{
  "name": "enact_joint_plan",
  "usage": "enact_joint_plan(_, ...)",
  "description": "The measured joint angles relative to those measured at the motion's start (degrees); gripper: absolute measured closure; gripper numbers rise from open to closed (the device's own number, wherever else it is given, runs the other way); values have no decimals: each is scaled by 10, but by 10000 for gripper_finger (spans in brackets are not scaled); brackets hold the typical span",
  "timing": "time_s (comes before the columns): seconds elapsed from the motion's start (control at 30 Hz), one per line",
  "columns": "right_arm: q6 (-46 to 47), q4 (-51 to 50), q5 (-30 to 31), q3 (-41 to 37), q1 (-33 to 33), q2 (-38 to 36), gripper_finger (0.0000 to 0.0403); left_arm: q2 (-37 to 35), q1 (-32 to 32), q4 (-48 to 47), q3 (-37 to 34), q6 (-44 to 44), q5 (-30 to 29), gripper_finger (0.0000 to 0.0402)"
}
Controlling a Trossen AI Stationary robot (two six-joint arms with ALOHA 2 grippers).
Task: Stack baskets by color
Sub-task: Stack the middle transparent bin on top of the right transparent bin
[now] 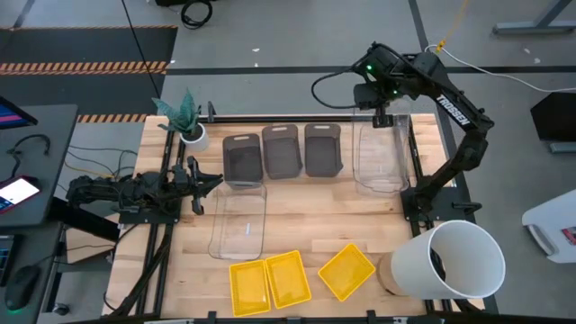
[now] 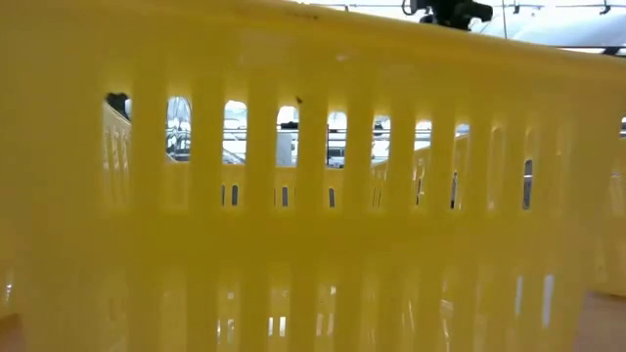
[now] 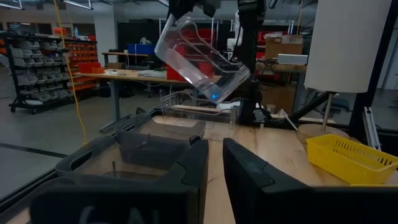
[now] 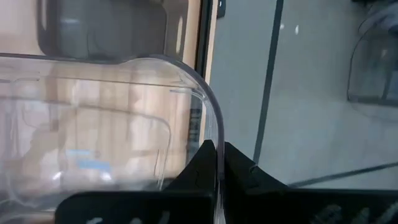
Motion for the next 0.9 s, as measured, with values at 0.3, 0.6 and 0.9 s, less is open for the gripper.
enact_joint_plan(0.3,-27,0,-9,-87,-35,-24,398,0,0,0,0,0,0,350)
enact_joint_plan(0.6,49,2,-31,-169,-42,-34,397,0,0,0,0,0,0,342)
enact_joint_plan(0.9,99,42,-92,-223,-40,-34,393,0,0,0,0,0,0,351)
